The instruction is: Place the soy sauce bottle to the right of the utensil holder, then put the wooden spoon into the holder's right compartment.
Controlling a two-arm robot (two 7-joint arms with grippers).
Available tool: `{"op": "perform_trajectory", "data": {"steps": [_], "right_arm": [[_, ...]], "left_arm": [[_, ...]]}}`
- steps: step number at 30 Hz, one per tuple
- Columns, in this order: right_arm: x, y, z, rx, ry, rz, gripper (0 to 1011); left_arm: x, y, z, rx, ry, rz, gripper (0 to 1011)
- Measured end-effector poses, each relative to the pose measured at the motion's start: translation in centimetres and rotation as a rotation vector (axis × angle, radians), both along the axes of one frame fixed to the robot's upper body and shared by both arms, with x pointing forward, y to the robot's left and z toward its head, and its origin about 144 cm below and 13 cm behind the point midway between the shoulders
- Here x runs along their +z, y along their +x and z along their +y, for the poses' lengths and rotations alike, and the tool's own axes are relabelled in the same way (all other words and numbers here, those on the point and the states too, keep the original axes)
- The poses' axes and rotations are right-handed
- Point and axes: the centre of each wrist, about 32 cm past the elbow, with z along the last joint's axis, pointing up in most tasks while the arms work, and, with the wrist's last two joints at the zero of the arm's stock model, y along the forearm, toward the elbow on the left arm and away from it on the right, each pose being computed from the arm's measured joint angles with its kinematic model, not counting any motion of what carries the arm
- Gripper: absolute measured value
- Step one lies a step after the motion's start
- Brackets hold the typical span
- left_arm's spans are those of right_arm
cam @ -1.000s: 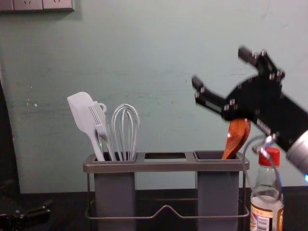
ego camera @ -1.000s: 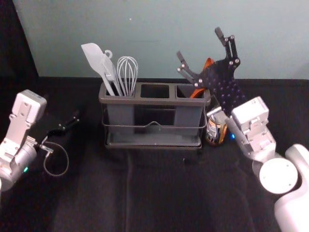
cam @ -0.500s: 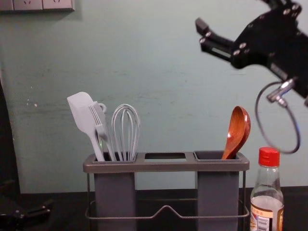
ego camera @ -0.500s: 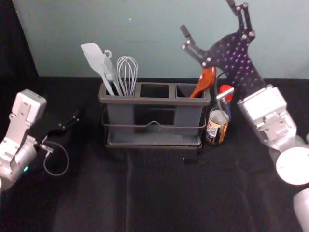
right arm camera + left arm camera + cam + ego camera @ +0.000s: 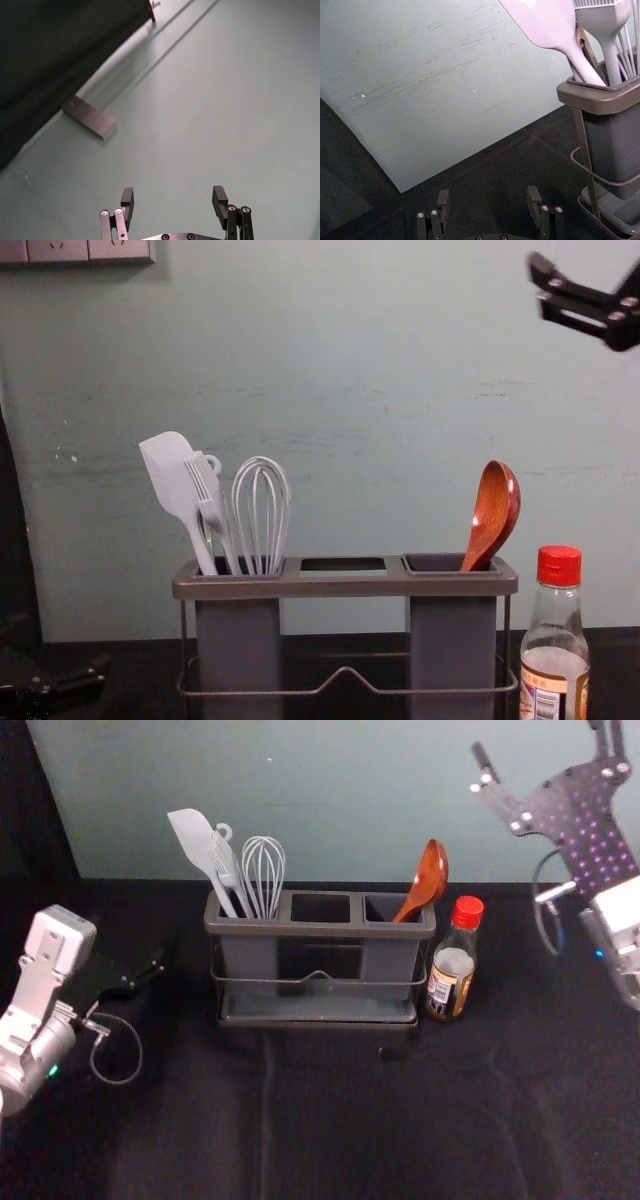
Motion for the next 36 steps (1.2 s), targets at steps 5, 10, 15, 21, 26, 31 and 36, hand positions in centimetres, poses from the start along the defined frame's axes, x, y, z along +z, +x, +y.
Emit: {"op": "perform_trajectory", "data": {"steps": [5, 10, 15, 21, 26, 31, 36], "right_arm": [[-0.3, -0.6, -2.5, -0.058, -0.021, 0.044, 1003], [-1.3, -1.2, -4.3, -0.109, -0.031, 0.097, 1002], [-2.8, -1.7, -5.7, -0.168, -0.049, 0.170, 1002], [-4.4, -2.2, -6.6, -0.238, -0.088, 0.275, 1002], [-5.5, -2.5, -7.1, -0.266, -0.102, 0.375, 1003], [-6.7, -2.7, -7.4, -0.266, -0.064, 0.523, 1002], [-7.6, -2.6, -7.4, -0.229, -0.016, 0.646, 1003]], "left_arm": [[0.0, 0.0, 0.0, 0.000, 0.000, 0.000, 1000], [0.0, 0.0, 0.0, 0.000, 0.000, 0.000, 1000], [0.0, 0.0, 0.0, 0.000, 0.000, 0.000, 1000], [0.0, 0.0, 0.0, 0.000, 0.000, 0.000, 1000], [0.0, 0.0, 0.0, 0.000, 0.000, 0.000, 1000], [0.0, 0.0, 0.0, 0.000, 0.000, 0.000, 1000], [0.0, 0.0, 0.0, 0.000, 0.000, 0.000, 1000]]}}
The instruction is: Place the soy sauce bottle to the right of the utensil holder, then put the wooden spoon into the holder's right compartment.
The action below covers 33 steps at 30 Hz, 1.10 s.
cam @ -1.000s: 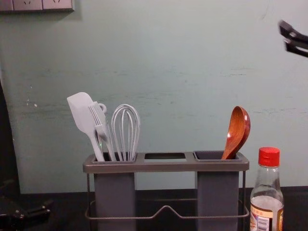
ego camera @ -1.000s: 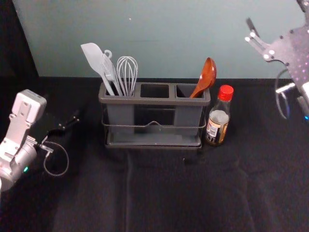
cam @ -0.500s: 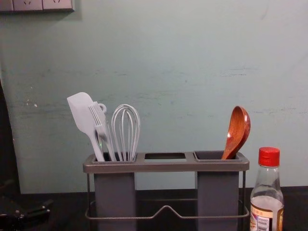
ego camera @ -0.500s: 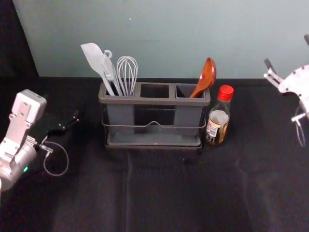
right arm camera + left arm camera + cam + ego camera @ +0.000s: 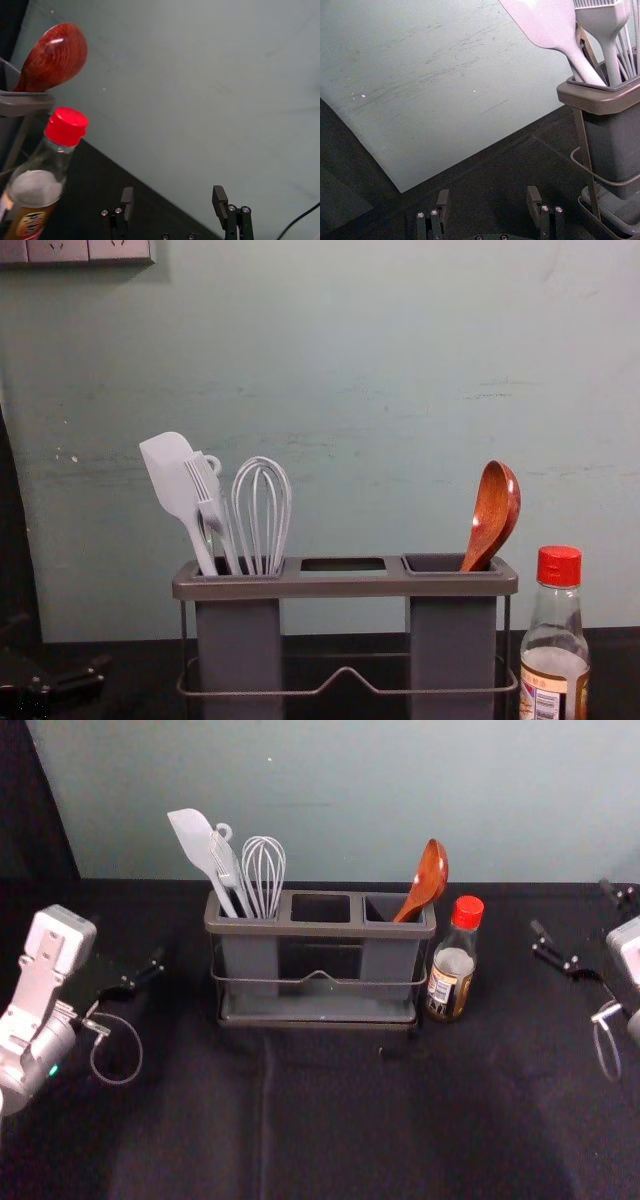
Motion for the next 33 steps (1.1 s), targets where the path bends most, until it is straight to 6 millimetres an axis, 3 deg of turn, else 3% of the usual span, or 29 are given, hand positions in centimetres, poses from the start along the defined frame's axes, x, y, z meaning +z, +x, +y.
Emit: {"op": "perform_trajectory", "data": {"steps": [11, 33], "right_arm": [[-1.7, 0.0, -0.1, 0.035, 0.130, 0.066, 1003], [-2.8, 1.0, 0.6, 0.044, 0.143, 0.053, 1002]], "left_arm": [[0.0, 0.0, 0.0, 0.000, 0.000, 0.000, 1000], [0.0, 0.0, 0.0, 0.000, 0.000, 0.000, 1000]]}}
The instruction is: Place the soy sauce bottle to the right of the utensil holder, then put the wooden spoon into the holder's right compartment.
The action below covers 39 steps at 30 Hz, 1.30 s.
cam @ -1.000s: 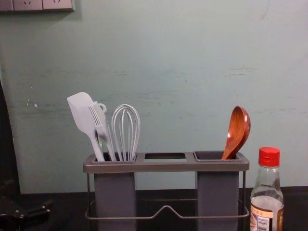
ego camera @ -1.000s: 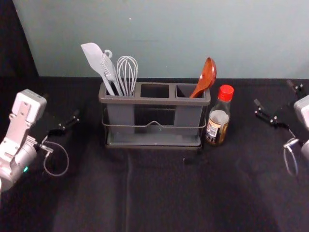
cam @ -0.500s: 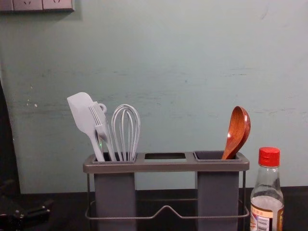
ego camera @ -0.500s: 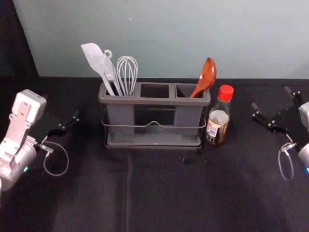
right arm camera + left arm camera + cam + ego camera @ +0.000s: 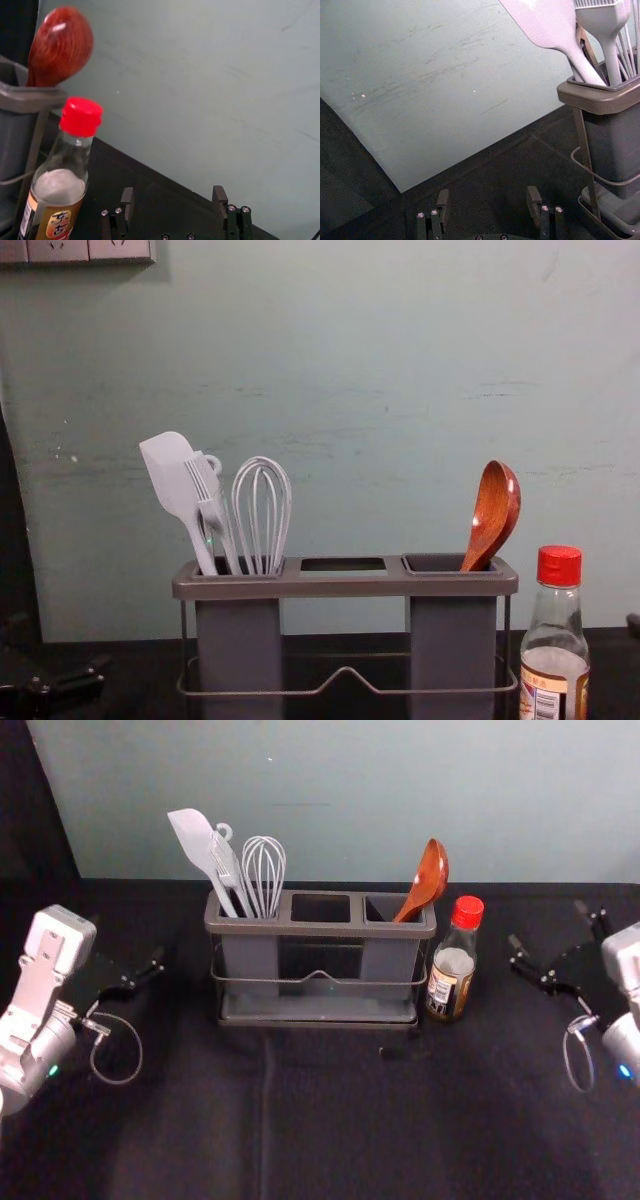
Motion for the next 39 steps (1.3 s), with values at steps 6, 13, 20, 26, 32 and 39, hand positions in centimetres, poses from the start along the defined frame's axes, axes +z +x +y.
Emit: {"op": "perform_trajectory", "data": {"steps": [6, 13, 20, 26, 32, 39], "right_arm": [[-0.63, 0.57, 0.19, 0.011, -0.015, 0.018, 1002], [-0.51, 0.47, 0.13, 0.010, -0.014, 0.014, 1003], [-0.45, 0.37, 0.10, 0.008, -0.012, 0.013, 1003], [-0.39, 0.34, 0.09, 0.007, -0.011, 0.011, 1002], [-0.36, 0.30, 0.09, 0.007, -0.010, 0.011, 1003], [-0.33, 0.29, 0.09, 0.006, -0.009, 0.010, 1002]], "left_arm": [[-0.01, 0.00, 0.00, 0.000, 0.000, 0.000, 1000], [0.00, 0.00, 0.00, 0.000, 0.000, 0.000, 1000], [0.00, 0.00, 0.00, 0.000, 0.000, 0.000, 1000], [0.00, 0.00, 0.00, 0.000, 0.000, 0.000, 1000], [0.00, 0.00, 0.00, 0.000, 0.000, 0.000, 1000], [0.00, 0.00, 0.00, 0.000, 0.000, 0.000, 1000]]}}
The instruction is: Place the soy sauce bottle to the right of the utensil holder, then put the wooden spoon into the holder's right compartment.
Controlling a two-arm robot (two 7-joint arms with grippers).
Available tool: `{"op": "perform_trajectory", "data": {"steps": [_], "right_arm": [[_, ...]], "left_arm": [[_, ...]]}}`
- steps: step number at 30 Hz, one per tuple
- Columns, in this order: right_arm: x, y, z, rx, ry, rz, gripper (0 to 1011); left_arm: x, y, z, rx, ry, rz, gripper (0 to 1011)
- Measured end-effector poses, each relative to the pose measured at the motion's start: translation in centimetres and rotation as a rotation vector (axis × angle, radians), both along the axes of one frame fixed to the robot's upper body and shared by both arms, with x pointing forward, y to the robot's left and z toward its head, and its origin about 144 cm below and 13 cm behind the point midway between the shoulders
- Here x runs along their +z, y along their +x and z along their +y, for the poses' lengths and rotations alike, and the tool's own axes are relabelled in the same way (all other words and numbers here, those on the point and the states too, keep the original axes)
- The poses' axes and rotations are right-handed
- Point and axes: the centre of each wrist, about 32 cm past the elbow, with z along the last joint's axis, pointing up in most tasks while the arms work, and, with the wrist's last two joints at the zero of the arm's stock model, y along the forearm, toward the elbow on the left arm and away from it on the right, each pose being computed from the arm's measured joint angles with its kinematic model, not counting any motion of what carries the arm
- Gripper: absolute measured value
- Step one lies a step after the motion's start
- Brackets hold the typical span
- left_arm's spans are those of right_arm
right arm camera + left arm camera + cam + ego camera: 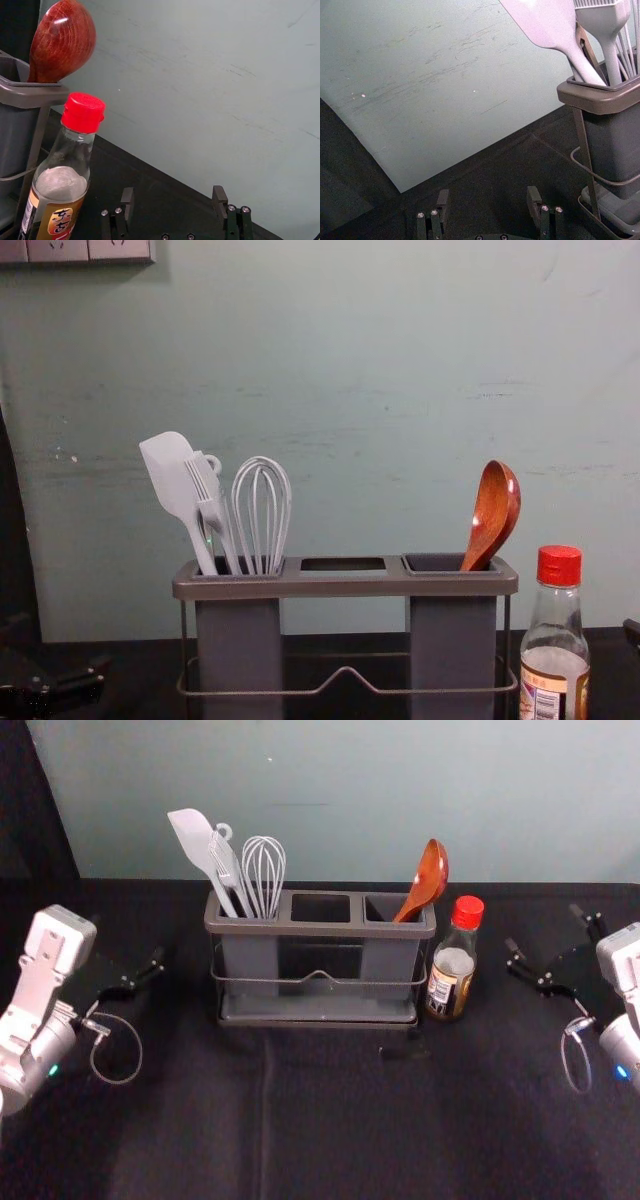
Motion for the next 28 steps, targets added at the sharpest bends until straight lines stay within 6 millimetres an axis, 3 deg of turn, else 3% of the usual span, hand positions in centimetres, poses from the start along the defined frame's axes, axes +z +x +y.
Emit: {"op": "perform_trajectory", "data": {"steps": [28], "right_arm": [[0.02, -0.03, 0.00, 0.000, 0.000, -0.001, 1003]], "left_arm": [[0.00, 0.00, 0.00, 0.000, 0.000, 0.000, 1000]]}}
